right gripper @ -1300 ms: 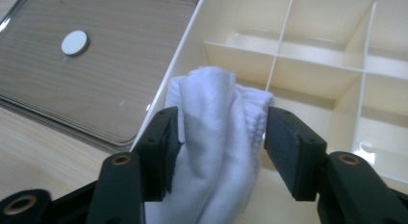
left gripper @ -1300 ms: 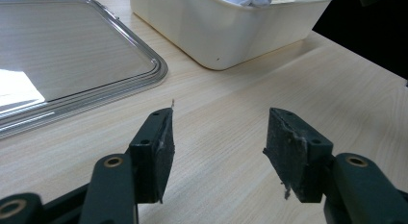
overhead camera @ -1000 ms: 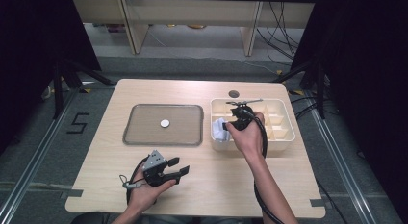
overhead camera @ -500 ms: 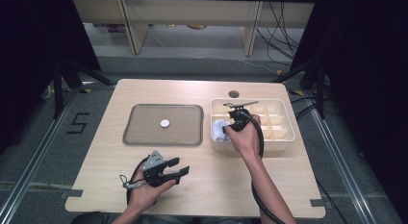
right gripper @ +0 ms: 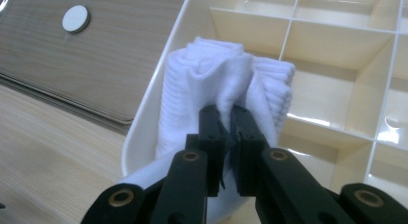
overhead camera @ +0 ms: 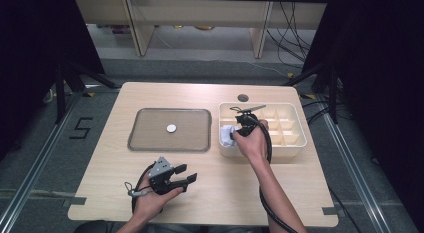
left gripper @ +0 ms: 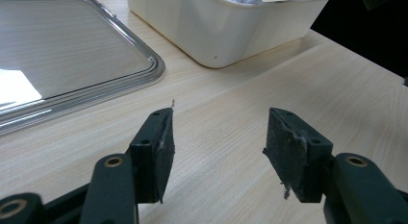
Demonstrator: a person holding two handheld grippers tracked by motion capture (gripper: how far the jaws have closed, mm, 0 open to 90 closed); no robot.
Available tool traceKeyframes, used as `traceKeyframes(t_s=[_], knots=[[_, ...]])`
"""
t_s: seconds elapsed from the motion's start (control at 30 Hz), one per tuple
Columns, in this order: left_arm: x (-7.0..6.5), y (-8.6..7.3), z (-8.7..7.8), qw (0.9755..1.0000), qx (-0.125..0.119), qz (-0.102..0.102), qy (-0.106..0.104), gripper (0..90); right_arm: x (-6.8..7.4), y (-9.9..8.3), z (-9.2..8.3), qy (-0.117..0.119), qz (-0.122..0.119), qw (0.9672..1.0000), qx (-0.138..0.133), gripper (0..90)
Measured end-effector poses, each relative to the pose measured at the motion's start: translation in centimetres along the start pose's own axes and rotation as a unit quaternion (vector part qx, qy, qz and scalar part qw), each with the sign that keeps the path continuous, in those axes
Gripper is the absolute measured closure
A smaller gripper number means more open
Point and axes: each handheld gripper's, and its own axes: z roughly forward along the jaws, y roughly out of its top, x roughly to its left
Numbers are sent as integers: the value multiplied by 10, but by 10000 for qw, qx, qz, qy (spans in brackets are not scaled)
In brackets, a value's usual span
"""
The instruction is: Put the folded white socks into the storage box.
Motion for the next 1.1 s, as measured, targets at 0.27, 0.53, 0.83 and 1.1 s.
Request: traceKeyframes(t_s=[0.27, 0.53, 0.83, 1.1], knots=[[0, 0, 0, 10000, -16, -1, -3, 426, 2, 3, 5, -25, 173, 9997, 159, 853], [0, 0, 0, 10000, -16, -1, -3, 426, 3, 4, 5, 32, 178, 9995, 253, 855], [0, 1, 0, 10000, -2, 50, -2, 426, 6, 4, 9, -21, 231, 9988, 421, 857], [-1, 0, 1, 10000, -40, -1, -65, 427, 6, 4, 11, -129, 40, 9989, 442, 859]])
